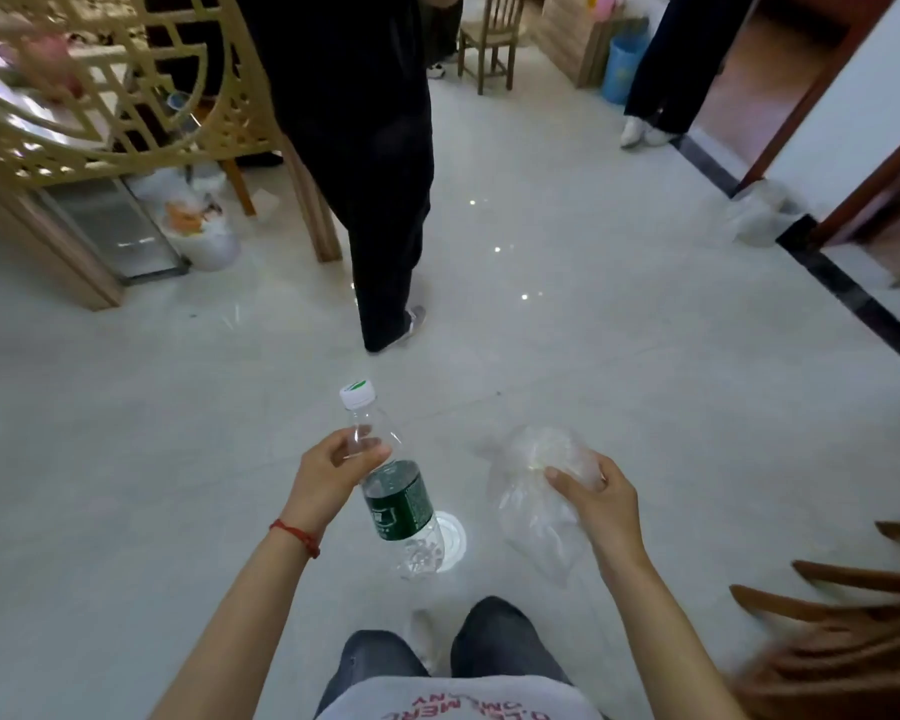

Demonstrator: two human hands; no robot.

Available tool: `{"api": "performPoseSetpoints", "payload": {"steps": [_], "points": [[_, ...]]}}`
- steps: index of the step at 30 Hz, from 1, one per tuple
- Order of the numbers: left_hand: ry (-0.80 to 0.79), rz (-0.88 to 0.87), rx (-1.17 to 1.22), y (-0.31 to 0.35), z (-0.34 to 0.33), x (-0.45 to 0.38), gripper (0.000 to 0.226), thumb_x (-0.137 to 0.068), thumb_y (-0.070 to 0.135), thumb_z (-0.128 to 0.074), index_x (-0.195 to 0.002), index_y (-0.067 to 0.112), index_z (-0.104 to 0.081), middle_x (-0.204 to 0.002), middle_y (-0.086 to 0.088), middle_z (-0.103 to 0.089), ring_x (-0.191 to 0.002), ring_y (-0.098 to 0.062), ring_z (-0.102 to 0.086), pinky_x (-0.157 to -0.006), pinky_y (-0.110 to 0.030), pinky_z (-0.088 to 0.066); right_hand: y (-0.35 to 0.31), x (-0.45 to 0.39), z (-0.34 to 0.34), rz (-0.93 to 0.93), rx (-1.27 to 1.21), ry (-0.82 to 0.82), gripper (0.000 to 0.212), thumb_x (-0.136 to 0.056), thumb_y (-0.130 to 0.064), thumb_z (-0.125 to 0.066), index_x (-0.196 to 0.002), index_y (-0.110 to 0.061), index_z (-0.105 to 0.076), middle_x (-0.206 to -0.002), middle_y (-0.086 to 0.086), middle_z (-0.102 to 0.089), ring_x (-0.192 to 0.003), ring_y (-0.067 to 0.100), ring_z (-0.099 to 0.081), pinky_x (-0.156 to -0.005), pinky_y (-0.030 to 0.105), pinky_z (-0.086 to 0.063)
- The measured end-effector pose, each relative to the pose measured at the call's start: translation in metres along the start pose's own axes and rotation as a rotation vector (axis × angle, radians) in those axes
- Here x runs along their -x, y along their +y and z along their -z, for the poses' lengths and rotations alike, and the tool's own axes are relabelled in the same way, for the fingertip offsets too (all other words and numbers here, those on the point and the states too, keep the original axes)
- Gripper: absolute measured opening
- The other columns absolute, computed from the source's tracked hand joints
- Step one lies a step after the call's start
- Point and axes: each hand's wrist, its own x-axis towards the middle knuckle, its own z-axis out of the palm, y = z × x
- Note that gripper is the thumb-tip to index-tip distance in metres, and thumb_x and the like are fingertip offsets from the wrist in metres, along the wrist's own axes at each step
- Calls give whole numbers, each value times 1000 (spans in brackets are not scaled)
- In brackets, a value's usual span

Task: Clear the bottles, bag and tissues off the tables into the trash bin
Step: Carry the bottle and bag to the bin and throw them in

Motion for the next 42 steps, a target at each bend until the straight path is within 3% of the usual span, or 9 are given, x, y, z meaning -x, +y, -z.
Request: {"api": "performPoseSetpoints", "payload": {"steps": [3,8,10,15,18,23,27,31,42], "points": [[-23,7,-22,15,-9,-43,25,-77,14,-72,-99,20,-63,-106,-9,-67,-103,-26,-62,-93,-42,-49,-13,-32,-7,-8,3,42,47,-73,-15,-77,-116,-14,-57,-111,5,-62,-100,23,-59,-77,28,-48],[-71,8,-51,46,-41,-116,20,-77,14,-70,-93,24,-63,-101,2,-67,-101,-23,-62,-95,-45,-48,-42,-90,-9,-14,-43,73,46,-74,-13,-76,-116,-13,-57,-105,3,-62,-88,15,-60,-58,13,-46],[-103,4,-52,62,-61,-143,20,-77,13,-70,-94,22,-63,-99,6,-66,-99,-23,-62,-95,-44,-48,-54,-114,-6,-21,-58,94,47,-74,-14,-76,-117,-12,-57,-105,4,-62,-87,15,-60,-61,15,-46],[-242,-21,-129,105,-123,-199,25,-73,17,-75,-93,26,-62,-104,-5,-66,-101,-25,-62,-91,-39,-49,-72,-165,19,-52,-122,193,54,-73,-16,-78,-122,-14,-56,-113,5,-62,-102,22,-60,-78,28,-50],[-332,-36,-167,125,-166,-227,25,-74,19,-75,-93,28,-62,-108,-9,-66,-103,-26,-62,-93,-41,-48,-81,-185,41,-62,-168,280,52,-73,-14,-77,-120,-12,-56,-111,6,-62,-96,21,-60,-72,24,-49],[-550,-45,-292,149,-245,-255,48,-61,35,-78,-103,23,-60,-110,-9,-66,-104,-25,-61,-93,-40,-48,-83,-195,81,-108,-287,477,46,-75,-9,-75,-116,-12,-56,-99,2,-60,-82,13,-59,-51,10,-47],[-726,-90,-389,162,-313,-269,33,-78,19,-70,-109,16,-59,-110,-8,-64,-104,-24,-60,-91,-36,-47,-80,-194,112,-137,-377,655,48,-76,-10,-74,-120,-13,-54,-107,3,-57,-89,16,-56,-55,11,-46],[-849,-141,-431,182,-371,-282,36,-80,15,-68,-114,9,-59,-108,-10,-64,-102,-24,-60,-89,-34,-47,-79,-199,136,-138,-428,812,49,-76,-8,-74,-121,-12,-55,-104,2,-59,-83,10,-58,-55,7,-48],[-1038,-167,-505,226,-509,-342,32,-79,13,-68,-110,7,-60,-99,-3,-66,-95,-22,-61,-78,-28,-48,-102,-277,193,-204,-465,1011,51,-75,-15,-75,-121,-12,-54,-107,4,-58,-88,17,-56,-55,12,-45]]}}
